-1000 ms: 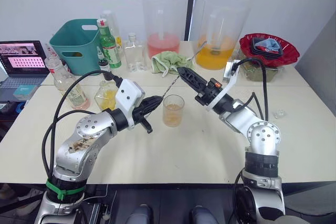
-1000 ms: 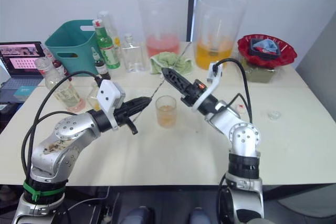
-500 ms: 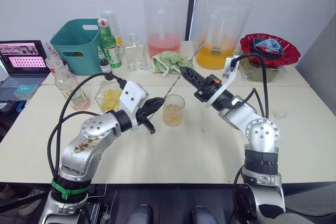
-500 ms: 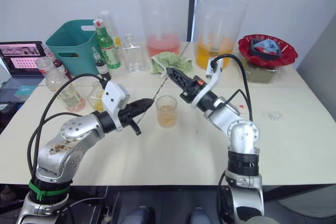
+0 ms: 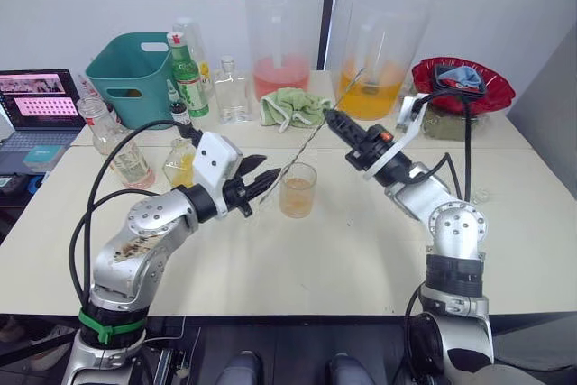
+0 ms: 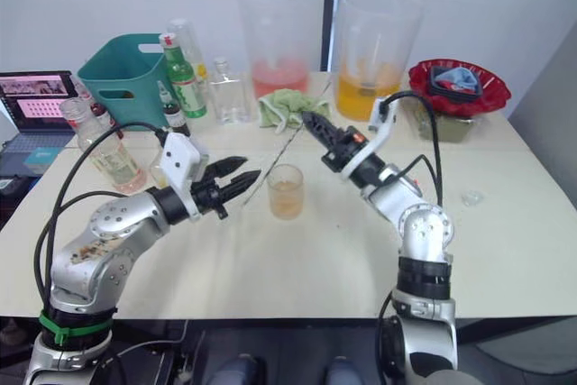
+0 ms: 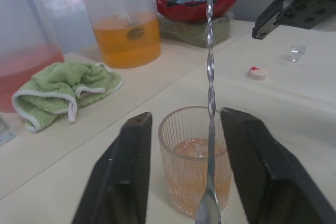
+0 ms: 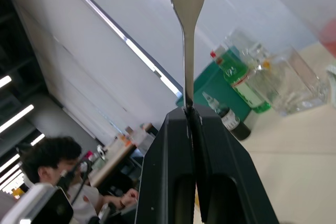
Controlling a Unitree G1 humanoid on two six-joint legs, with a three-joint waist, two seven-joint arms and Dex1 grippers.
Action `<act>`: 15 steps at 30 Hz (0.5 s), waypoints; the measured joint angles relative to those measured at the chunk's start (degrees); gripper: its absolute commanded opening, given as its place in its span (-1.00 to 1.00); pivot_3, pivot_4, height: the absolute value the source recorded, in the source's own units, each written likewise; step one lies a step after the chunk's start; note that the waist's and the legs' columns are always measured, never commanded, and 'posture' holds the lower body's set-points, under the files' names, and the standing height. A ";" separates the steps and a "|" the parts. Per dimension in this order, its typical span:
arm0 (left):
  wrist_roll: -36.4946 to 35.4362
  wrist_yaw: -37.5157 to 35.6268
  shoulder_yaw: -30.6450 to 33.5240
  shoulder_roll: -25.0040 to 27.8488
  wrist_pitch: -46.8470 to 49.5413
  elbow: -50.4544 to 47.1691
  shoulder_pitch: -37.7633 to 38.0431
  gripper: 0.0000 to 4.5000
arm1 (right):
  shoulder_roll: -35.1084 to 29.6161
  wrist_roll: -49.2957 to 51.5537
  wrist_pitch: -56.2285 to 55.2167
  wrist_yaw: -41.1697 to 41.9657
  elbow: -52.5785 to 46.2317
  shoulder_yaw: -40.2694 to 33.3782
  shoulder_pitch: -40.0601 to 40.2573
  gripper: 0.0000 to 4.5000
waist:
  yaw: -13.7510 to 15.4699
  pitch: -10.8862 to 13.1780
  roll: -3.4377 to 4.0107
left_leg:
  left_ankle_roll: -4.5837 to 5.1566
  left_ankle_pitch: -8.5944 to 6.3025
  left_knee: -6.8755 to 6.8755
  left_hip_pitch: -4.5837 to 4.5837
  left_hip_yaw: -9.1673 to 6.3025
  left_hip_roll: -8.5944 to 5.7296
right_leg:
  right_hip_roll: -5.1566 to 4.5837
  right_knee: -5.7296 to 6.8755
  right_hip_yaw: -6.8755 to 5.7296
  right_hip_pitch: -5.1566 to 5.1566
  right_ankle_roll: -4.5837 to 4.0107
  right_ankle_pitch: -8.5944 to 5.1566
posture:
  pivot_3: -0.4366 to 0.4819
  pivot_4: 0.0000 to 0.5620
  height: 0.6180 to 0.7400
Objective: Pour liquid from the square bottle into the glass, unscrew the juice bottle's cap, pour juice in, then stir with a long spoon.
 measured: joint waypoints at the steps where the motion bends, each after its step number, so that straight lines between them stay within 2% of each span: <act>1: -0.92 -0.44 1.32 0.75 0.00 0.00 0.00 0.63 | -0.67 0.54 -0.03 0.07 0.23 -0.60 -1.21 -1.00 | -0.03 0.00 0.00 | 0.00 0.00 -0.02 0.00 0.00 0.00 | 0.00 0.02 -0.01 -0.01 0.00 0.00 | -0.05 -0.47 1.00; 3: -2.03 -1.76 3.66 3.21 -0.02 0.00 0.09 0.92 | -2.31 0.83 -0.26 0.85 1.67 -1.45 -3.95 -1.00 | -0.11 0.00 0.00 | 0.00 0.00 -0.05 -0.01 0.02 0.01 | 0.02 -0.01 -0.01 -0.02 0.00 0.00 | -0.05 -0.47 1.00; 4: -2.32 -2.68 4.79 5.20 -0.02 0.02 0.28 0.97 | -3.79 0.63 -0.27 1.78 2.88 -1.38 -5.77 -1.00 | -0.21 0.02 0.02 | 0.00 0.00 -0.05 -0.02 0.06 0.01 | 0.02 0.00 0.01 -0.06 0.00 0.00 | -0.05 -0.47 1.00; 9: -4.39 -5.97 10.04 10.19 -0.08 0.02 3.85 0.97 | -11.27 -5.02 -2.60 10.66 6.30 1.47 -13.59 -1.00 | -0.55 0.03 0.04 | 0.01 -0.01 -0.09 -0.02 0.14 0.02 | 0.02 -0.05 -0.02 -0.04 0.00 0.00 | -0.05 -0.47 1.00; 12: -4.40 -7.93 10.04 12.57 -0.02 -0.13 8.31 0.97 | -14.74 -11.09 -4.65 17.76 7.33 6.74 -14.02 -1.00 | -0.65 0.04 0.02 | 0.01 -0.01 -0.08 -0.02 0.18 0.02 | 0.02 -0.10 -0.03 0.00 0.00 0.00 | -0.05 -0.47 1.00; 15: -5.08 -9.67 10.10 13.23 -0.11 -0.90 12.46 0.97 | -15.50 -15.64 -5.88 22.41 9.08 10.32 -14.00 -1.00 | -0.72 0.05 0.01 | 0.01 -0.01 -0.08 -0.04 0.12 0.04 | 0.02 -0.08 -0.02 -0.03 -0.01 0.00 | -0.05 -0.47 1.00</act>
